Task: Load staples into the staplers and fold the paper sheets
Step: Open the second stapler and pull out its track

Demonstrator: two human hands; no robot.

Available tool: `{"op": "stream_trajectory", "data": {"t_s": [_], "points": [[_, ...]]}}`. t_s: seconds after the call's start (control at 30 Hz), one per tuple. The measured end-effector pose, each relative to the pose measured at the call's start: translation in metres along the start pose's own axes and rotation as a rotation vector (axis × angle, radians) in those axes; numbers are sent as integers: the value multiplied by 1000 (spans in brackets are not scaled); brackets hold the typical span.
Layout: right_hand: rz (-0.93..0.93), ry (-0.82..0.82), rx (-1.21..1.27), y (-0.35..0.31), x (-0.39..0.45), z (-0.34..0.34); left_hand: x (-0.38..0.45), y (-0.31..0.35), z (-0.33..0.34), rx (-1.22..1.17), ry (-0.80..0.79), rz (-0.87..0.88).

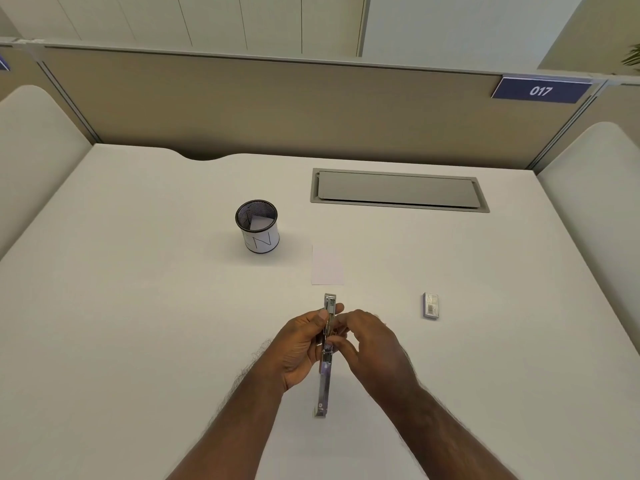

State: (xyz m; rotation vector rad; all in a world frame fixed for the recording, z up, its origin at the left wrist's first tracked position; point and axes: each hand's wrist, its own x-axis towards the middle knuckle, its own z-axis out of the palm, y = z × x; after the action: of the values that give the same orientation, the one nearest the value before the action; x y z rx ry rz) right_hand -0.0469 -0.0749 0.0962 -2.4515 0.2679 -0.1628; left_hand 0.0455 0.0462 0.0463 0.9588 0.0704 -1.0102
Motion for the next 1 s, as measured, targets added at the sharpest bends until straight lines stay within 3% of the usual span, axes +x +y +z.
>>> {"op": "stream_trajectory", "data": {"t_s": [0.3, 0.5, 0.8, 1.0], "points": [[87, -9, 43, -6, 4, -4, 2, 5, 6, 69, -20, -17], [17, -40, -13, -3, -2, -6, 1, 1, 7, 106, -9, -14], [179, -1, 78, 1, 9, -3, -1, 0, 6, 117, -44, -16], [-21, -20, -22, -2, -5, 2, 3, 5, 2, 37, 111, 57]]}}
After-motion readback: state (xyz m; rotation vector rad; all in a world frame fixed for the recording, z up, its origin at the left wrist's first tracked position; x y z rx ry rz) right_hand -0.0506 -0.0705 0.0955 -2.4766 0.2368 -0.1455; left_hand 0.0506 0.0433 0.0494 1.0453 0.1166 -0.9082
